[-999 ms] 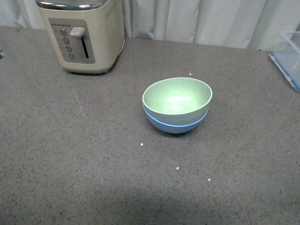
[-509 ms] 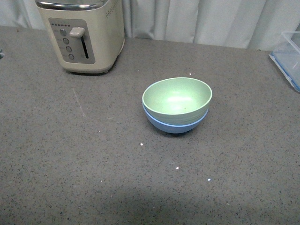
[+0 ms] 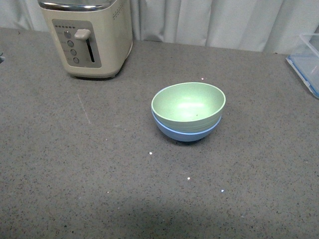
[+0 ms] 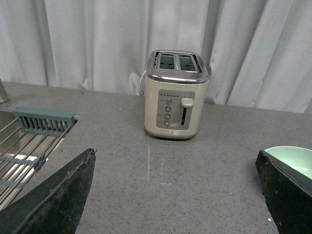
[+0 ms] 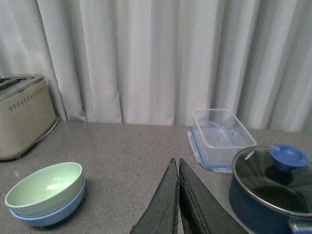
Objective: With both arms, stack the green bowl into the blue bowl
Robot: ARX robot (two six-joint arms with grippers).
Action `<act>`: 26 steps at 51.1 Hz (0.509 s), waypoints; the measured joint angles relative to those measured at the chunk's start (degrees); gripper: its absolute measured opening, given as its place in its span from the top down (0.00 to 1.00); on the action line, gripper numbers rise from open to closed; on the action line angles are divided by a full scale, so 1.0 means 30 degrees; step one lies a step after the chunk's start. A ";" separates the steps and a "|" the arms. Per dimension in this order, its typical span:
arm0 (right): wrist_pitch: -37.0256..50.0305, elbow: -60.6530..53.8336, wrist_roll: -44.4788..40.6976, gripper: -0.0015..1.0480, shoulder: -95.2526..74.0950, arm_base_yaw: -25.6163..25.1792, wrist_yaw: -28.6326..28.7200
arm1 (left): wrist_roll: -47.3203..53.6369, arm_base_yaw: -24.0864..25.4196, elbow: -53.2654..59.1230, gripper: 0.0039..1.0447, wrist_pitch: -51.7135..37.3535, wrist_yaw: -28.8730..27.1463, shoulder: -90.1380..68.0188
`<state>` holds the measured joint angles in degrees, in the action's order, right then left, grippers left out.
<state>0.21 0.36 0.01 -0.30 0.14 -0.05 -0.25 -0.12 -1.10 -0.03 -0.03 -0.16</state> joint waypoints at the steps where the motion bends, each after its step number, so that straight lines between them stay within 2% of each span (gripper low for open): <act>1: 0.0007 0.0000 0.0007 0.99 0.0015 0.0000 -0.0007 | 0.0000 0.0000 0.0000 0.06 0.0000 0.0000 0.0000; 3: 0.0007 0.0000 -0.0029 0.98 0.0022 0.0000 0.0007 | 0.0000 0.0000 0.0000 0.06 0.0000 0.0000 -0.0007; 11: -0.0087 0.0000 -0.0029 0.74 -0.0044 0.0000 0.0022 | 0.0000 0.0000 0.0000 0.06 0.0000 0.0007 0.0000; 15: -0.0095 0.0000 -0.0022 0.55 0.0015 0.0000 0.0036 | -0.0007 0.0000 0.0000 0.06 0.0000 0.0007 0.0000; 21: -0.0095 0.0000 -0.0022 0.35 0.0015 0.0000 0.0036 | 0.0000 0.0000 0.0000 0.06 0.0000 0.0007 0.0000; 26: -0.0095 0.0000 -0.0022 0.13 -0.0022 0.0000 0.0036 | 0.0000 0.0000 0.0000 0.06 0.0000 0.0007 0.0000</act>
<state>-0.08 0.36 -0.05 -0.36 0.14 0.05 -0.25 -0.12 -1.10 -0.03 -0.01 -0.16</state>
